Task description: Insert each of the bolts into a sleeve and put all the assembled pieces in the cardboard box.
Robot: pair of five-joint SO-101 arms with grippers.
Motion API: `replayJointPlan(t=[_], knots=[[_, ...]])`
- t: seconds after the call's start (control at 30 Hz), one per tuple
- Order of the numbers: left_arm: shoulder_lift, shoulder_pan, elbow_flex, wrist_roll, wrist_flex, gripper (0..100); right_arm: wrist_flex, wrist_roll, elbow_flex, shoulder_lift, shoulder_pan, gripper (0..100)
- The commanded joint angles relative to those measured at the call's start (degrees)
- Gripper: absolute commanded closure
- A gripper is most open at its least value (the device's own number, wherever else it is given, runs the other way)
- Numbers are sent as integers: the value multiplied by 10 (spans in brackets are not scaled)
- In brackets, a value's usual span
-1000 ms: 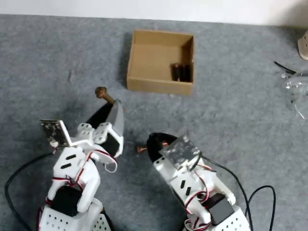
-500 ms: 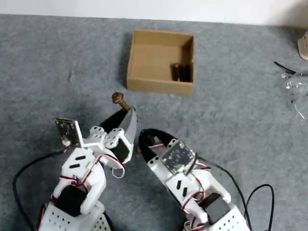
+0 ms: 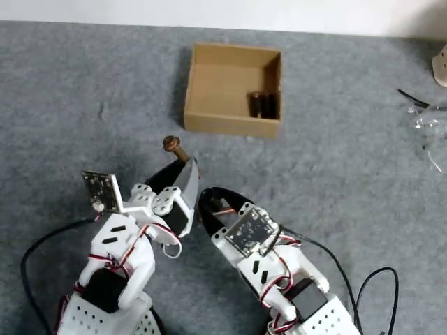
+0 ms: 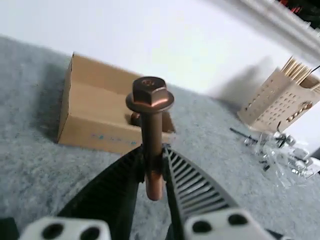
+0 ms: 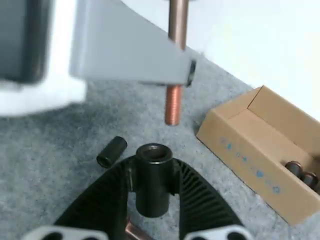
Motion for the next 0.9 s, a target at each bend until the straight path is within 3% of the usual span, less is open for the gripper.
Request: replayJointPlan(t=[0.0,0.43,0.63,0.87], knots=[[-7,19,-5,5,2,994,-21,7,10,-7,-1,995],[-7,46,-18,4,18,994,-23,7,15,-7,19,995],[-7,70,-74,4,111,994,-41,7,15,-7,19,995],[-8,73,-82,4,117,994,-57,8,16,-7,20,995]])
